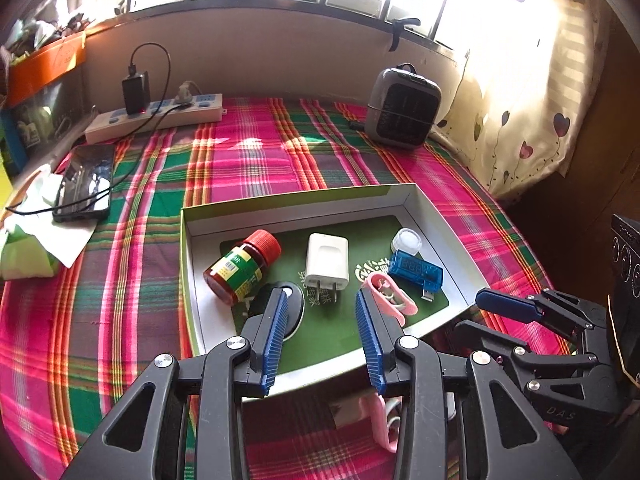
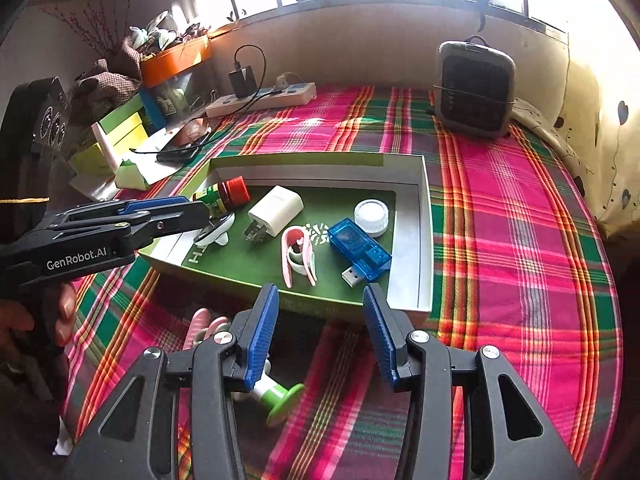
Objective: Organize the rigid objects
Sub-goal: 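Release the white plug with the left tool while the right tool releases the pink clip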
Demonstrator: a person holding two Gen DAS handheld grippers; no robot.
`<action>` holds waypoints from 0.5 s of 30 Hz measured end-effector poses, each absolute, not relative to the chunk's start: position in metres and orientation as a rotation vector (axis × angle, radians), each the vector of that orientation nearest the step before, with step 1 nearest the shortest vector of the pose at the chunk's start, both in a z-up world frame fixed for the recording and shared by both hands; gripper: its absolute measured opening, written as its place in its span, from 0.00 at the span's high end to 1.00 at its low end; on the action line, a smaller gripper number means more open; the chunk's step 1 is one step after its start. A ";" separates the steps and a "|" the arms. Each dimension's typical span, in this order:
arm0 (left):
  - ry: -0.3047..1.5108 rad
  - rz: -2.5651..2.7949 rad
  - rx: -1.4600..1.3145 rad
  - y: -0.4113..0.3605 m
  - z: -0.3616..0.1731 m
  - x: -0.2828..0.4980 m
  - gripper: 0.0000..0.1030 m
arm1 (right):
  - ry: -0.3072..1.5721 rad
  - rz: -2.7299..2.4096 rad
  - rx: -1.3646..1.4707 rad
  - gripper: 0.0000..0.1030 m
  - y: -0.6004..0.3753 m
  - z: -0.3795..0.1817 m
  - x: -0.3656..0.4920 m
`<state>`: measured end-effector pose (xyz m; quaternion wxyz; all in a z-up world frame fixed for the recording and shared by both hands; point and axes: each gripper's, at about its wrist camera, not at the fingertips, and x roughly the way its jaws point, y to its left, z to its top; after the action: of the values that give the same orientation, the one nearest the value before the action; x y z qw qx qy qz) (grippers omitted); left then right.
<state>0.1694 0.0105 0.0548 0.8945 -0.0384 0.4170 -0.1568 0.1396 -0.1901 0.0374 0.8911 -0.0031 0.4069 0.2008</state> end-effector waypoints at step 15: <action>0.871 -0.314 -0.181 0.037 0.039 0.116 0.66 | 0.853 0.442 0.058 0.56 -0.196 0.022 0.097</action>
<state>0.1158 0.0371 0.0394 0.8908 -0.0870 0.4195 -0.1514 0.0965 -0.1959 0.0220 0.8863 0.0279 0.4104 0.2127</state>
